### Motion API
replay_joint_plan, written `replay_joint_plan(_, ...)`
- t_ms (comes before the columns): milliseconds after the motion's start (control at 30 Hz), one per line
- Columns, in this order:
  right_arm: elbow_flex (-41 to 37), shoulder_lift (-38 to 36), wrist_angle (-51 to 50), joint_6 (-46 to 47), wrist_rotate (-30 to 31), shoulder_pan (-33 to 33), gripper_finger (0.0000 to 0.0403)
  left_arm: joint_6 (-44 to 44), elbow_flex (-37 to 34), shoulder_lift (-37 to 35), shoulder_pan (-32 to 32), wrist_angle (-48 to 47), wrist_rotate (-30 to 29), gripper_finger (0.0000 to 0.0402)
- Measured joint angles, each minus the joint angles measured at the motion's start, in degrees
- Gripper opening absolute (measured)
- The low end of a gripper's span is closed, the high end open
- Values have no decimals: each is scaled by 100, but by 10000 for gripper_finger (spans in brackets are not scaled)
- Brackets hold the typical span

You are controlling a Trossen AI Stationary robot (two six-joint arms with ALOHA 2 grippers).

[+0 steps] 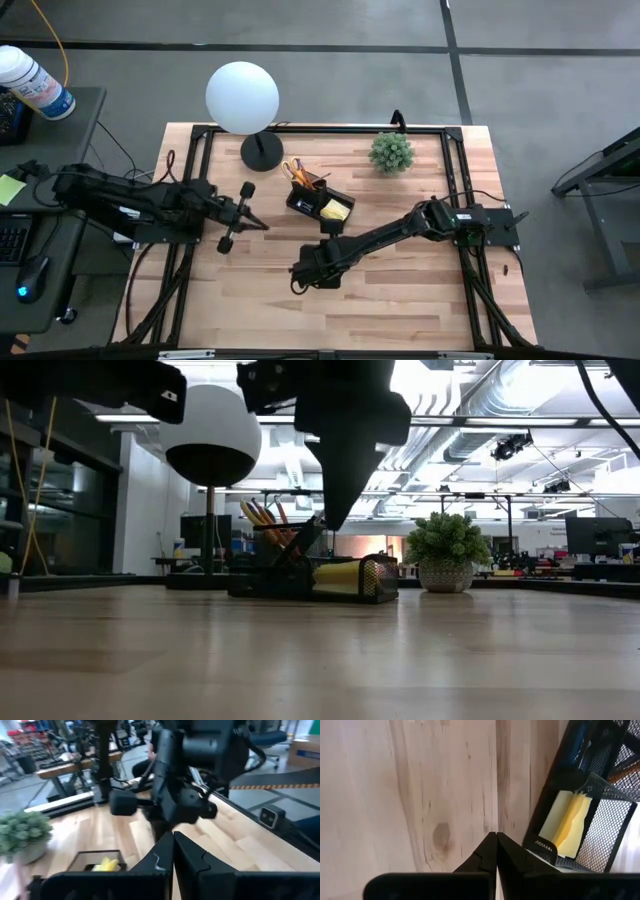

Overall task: Pick and place office supplies into organizer
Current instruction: Return to Home Position

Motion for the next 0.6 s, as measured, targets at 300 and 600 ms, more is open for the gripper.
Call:
replay_joint_plan(300, -179, 1, 191, -14, -4, 2, 1, 76, 0, -963, 712, -349, 729, 0)
replay_joint_plan(600, -179, 0, 452, -109, -6, 4, 1, -93, -543, -1677, 1244, -209, 841, 0)
